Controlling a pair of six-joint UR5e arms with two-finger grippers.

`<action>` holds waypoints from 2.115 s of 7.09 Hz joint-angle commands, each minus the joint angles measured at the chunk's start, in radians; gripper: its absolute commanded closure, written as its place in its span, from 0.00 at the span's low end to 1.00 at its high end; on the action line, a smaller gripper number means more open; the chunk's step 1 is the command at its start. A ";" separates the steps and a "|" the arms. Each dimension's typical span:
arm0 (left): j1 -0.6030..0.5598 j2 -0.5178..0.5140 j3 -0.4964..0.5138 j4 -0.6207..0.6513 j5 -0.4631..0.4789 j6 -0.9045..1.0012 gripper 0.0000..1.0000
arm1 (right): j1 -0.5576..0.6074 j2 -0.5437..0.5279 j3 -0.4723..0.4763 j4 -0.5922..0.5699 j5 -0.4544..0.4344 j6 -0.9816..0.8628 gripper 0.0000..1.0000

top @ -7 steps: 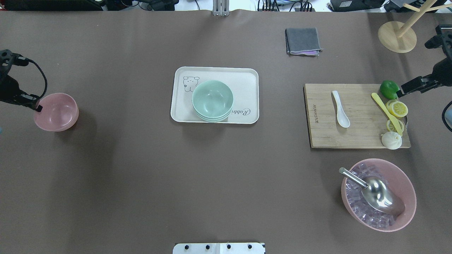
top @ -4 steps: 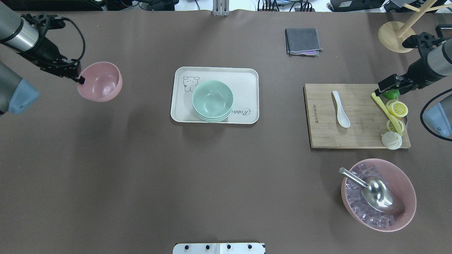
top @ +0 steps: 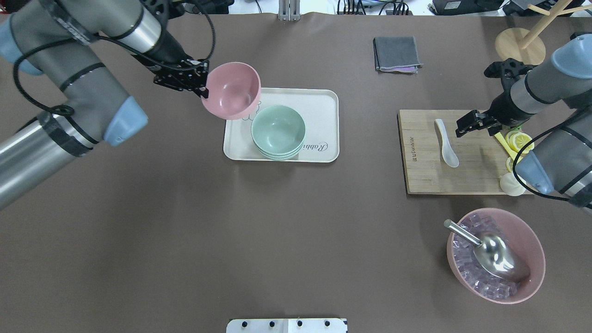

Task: Stack pink bowl on green and place spoon
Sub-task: 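Carry pink bowl onto green bowls with left gripper while right grasps spoon, then release pink bowl with left gripper while right gripper lowers spoon into it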

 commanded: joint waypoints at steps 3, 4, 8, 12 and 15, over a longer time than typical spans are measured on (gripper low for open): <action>0.112 -0.089 0.060 -0.003 0.100 -0.056 1.00 | -0.077 0.053 -0.007 0.000 -0.038 0.135 0.05; 0.136 -0.089 0.065 -0.005 0.110 -0.056 1.00 | -0.083 0.059 -0.013 0.000 -0.041 0.138 0.05; 0.143 -0.068 0.068 -0.019 0.123 -0.028 0.03 | -0.086 0.059 -0.016 -0.002 -0.041 0.152 0.06; 0.149 0.062 -0.058 -0.019 0.181 -0.020 0.02 | -0.088 0.061 -0.016 -0.002 -0.065 0.175 0.55; 0.123 0.176 -0.199 -0.019 0.181 -0.016 0.02 | -0.094 0.067 -0.010 -0.002 -0.085 0.201 1.00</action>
